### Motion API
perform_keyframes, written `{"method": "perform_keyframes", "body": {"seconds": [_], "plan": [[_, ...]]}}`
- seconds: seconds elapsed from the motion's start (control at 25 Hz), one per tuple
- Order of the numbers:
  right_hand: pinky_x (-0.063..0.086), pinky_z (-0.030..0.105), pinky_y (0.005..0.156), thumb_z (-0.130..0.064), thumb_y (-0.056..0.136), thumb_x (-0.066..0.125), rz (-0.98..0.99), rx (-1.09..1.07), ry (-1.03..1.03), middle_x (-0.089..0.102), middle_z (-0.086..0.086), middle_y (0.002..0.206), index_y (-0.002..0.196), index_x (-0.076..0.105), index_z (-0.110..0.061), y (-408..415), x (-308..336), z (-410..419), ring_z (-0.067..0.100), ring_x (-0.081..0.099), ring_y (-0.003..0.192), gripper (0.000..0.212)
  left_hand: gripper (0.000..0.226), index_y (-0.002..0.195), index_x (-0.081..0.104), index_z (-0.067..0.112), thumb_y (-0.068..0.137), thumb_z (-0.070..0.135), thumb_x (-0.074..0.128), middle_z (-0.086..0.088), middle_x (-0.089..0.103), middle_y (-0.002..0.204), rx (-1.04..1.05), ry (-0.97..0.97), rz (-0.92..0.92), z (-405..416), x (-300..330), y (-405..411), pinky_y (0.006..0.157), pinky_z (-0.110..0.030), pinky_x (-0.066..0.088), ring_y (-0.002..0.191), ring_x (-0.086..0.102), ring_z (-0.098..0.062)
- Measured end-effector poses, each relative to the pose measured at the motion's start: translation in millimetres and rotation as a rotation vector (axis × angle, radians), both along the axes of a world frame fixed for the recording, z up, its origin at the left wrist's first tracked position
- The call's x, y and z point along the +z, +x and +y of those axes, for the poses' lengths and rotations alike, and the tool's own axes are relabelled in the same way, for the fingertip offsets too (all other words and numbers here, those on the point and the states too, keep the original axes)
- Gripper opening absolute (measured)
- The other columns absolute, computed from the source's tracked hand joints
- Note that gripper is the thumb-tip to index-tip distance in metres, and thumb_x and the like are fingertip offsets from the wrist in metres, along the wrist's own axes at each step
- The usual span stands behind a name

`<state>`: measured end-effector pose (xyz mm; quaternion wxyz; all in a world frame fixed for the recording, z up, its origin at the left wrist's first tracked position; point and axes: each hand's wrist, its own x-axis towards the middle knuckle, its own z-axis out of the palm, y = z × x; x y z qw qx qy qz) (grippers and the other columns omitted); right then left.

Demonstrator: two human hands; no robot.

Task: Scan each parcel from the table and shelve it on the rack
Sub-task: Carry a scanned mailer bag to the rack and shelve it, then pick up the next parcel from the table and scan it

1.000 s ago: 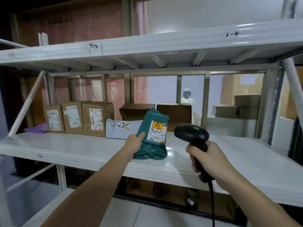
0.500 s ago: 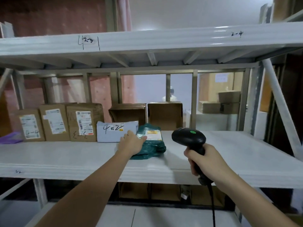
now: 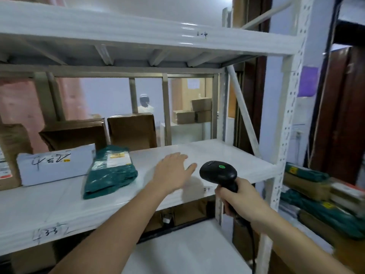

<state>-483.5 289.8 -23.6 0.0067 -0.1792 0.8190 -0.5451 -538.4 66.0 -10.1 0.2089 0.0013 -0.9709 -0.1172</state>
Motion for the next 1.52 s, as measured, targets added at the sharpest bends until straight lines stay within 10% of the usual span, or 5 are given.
{"method": "perform_keyframes", "body": {"seconds": [0.48,1.52], "plan": [[0.042,0.031,0.046,-0.014,0.091,0.061,-0.067,-0.469,0.069,0.052,0.006,0.051,0.078,0.054,-0.005,1,-55,297,0.021,0.05,0.047,0.017,0.056,0.154,0.044,0.028,0.105,0.053,0.048,0.003,0.047,0.158,-0.623,0.034,-0.15,335,-84,-78,0.115,-0.042,0.041,0.141,0.046,-0.022],[0.044,0.033,0.051,-0.014,0.089,0.066,-0.42,-0.569,0.091,0.057,0.016,0.053,0.086,0.06,0.002,-284,-206,513,0.017,0.054,0.046,0.017,0.064,0.156,0.041,0.024,0.104,0.059,0.045,-0.007,0.051,0.154,-0.281,0.325,-0.99,516,-376,-383,0.111,-0.045,0.047,0.136,0.053,-0.029]]}}
